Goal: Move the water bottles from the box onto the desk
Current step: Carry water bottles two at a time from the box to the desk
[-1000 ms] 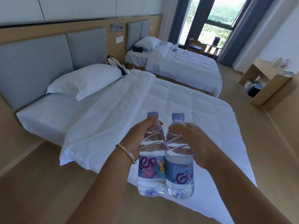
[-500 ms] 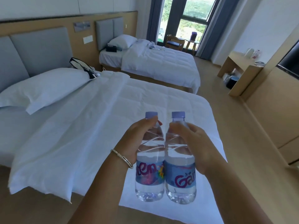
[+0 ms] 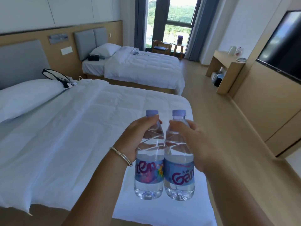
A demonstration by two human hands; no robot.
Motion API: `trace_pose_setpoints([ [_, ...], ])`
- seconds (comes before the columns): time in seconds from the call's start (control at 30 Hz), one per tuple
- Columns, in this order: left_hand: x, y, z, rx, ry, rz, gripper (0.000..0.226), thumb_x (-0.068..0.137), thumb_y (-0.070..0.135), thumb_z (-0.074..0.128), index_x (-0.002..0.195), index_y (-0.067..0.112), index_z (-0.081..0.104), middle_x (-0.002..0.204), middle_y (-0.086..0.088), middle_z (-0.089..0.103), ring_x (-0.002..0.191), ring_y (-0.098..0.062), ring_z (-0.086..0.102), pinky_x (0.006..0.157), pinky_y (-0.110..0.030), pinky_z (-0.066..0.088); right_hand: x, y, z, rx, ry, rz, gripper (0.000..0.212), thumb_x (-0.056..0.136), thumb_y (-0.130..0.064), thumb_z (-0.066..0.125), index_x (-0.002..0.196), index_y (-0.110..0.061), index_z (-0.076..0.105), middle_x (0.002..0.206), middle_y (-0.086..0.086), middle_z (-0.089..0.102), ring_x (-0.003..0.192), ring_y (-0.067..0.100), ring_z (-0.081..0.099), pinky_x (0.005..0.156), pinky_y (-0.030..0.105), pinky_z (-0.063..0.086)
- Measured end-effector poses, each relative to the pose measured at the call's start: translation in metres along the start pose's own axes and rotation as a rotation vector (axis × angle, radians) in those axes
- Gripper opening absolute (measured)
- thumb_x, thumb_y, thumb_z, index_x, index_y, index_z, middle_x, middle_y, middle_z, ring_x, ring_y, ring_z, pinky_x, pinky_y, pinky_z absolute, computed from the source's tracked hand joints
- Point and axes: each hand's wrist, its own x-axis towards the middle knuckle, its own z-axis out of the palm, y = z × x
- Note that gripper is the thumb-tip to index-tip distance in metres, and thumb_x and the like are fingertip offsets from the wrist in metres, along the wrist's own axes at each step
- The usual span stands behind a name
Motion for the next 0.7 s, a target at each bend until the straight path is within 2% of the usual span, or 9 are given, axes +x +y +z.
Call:
trace_pose_setpoints([
  [0.1,-0.003,-0.006,0.07,0.0,-0.028,-0.002,0.024,0.093,0.038,0.06,0.084,0.02,0.074,0.089,-0.009,0.076,0.095,-0.03,0.069,0.091,-0.047,0.054,-0.007,0.006,-0.069,0.034,0.026,-0.001,0.021,0.088,-0.037,0.069,0.099,-0.02,0.067,0.084,-0.003,0.077,0.088,0.021,0.074,0.095,0.049,0.055],
  [0.37,0.008,-0.016,0.212,-0.002,-0.129,0.005,0.025,0.094,0.035,0.059,0.084,0.014,0.069,0.087,-0.012,0.072,0.084,-0.025,0.069,0.089,-0.046,0.055,-0.014,0.016,-0.208,0.073,0.113,-0.034,0.029,0.085,-0.04,0.071,0.101,-0.016,0.068,0.086,-0.002,0.077,0.086,0.018,0.074,0.093,0.046,0.056],
  [0.57,0.041,-0.028,0.3,0.049,-0.171,0.032,0.025,0.095,0.035,0.058,0.085,0.015,0.07,0.085,-0.009,0.072,0.076,-0.019,0.068,0.076,-0.035,0.056,0.004,0.029,-0.294,0.135,0.165,-0.06,0.021,0.084,-0.035,0.072,0.091,-0.015,0.07,0.081,0.0,0.077,0.087,0.026,0.074,0.093,0.051,0.056],
  [0.7,0.077,-0.043,0.364,0.015,-0.195,0.027,0.023,0.094,0.031,0.059,0.087,0.011,0.068,0.087,-0.014,0.069,0.081,-0.025,0.065,0.079,-0.037,0.053,0.03,0.039,-0.359,0.14,0.186,-0.063,0.021,0.084,-0.035,0.072,0.088,-0.014,0.07,0.081,0.004,0.077,0.088,0.031,0.074,0.093,0.053,0.055],
])
